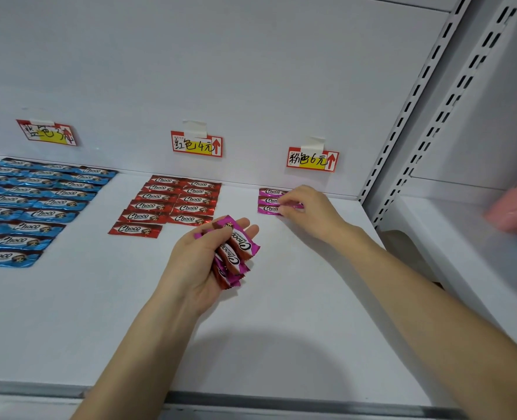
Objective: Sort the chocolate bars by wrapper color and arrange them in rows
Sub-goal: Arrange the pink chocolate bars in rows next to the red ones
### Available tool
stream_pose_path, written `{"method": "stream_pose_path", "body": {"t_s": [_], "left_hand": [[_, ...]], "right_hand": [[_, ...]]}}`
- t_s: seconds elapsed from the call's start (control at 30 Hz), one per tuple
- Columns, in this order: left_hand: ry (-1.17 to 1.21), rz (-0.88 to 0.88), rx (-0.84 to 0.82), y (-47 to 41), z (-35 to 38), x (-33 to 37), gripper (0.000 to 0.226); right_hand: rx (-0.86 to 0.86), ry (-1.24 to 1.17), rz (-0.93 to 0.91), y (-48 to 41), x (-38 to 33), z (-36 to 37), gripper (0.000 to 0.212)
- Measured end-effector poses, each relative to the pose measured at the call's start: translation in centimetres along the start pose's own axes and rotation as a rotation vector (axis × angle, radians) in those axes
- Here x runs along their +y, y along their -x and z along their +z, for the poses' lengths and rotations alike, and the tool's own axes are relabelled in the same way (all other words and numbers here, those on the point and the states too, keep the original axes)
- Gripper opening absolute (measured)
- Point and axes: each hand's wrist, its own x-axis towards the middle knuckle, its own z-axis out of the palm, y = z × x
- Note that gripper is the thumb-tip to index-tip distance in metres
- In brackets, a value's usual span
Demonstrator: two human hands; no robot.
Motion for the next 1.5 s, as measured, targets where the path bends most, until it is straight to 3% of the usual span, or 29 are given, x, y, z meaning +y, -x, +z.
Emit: {"method": "stream_pose_path", "body": {"t_s": [0.1, 0.2, 0.33, 0.47, 0.67, 0.8, 0.87, 0.97, 1.03, 1.1, 1.23, 1.3, 1.37, 1.5], "left_hand": [[0.028, 0.048, 0.011, 0.3, 0.1, 0.1, 0.025], [0.047, 0.105, -0.001, 0.8, 0.6, 0.0, 0.027], [0.043, 0.137, -0.053, 1.8, 1.4, -0.3, 0.026], [0.000, 0.148, -0.059, 2.3, 1.9, -0.4, 0.023], [-0.280, 0.256, -0.058, 3.0, 1.8, -1.3, 0.014], [-0.450, 0.320, -0.021, 3.0, 1.9, -1.6, 0.016], [-0.516, 0.318, -0.002, 3.0, 1.8, -1.4, 0.019], [-0.649, 0.245, 0.002, 2.8, 1.4, -0.8, 0.022], [-0.733, 0.198, -0.042, 2.7, 1.4, -0.5, 0.023], [-0.791, 0.179, -0.078, 2.5, 1.4, -0.5, 0.022], [-0.767, 0.161, -0.073, 2.0, 1.4, -0.7, 0.014], [-0.682, 0.142, -0.042, 1.8, 1.6, -0.9, 0.011], [-0.536, 0.074, 0.002, 1.5, 1.7, -0.9, 0.011], [-0.202, -0.127, 0.014, 1.0, 2.4, -1.0, 0.010]], "right_hand": [[0.142, -0.271, 0.061, 1.3, -2.4, -1.3, 0.013], [0.088, -0.520, 0.067, 4.2, -5.6, -3.0, 0.007], [-0.085, -0.567, 0.052, 7.6, -8.3, -3.5, 0.006], [-0.056, -0.560, 0.043, 8.4, -8.9, -3.3, 0.019], [0.054, -0.827, 0.159, 9.0, -8.6, -3.5, 0.011], [0.065, -0.796, 0.157, 9.5, -8.5, -3.1, 0.012], [0.152, -0.679, 0.098, 9.5, -7.8, -3.5, 0.011], [0.239, -0.331, -0.189, 9.2, -6.5, -4.9, 0.006], [0.156, -0.094, -0.397, 9.1, -5.6, -5.2, 0.016], [0.062, -0.023, -0.452, 8.9, -4.9, -5.0, 0.018], [-0.091, -0.155, -0.314, 9.5, -4.4, -4.9, 0.007], [-0.149, -0.230, -0.196, 9.4, -3.7, -5.2, 0.016], [-0.096, -0.237, -0.084, 8.6, -2.3, -5.3, 0.027], [0.029, -0.204, 0.128, 5.8, 1.6, -5.0, 0.019]]}}
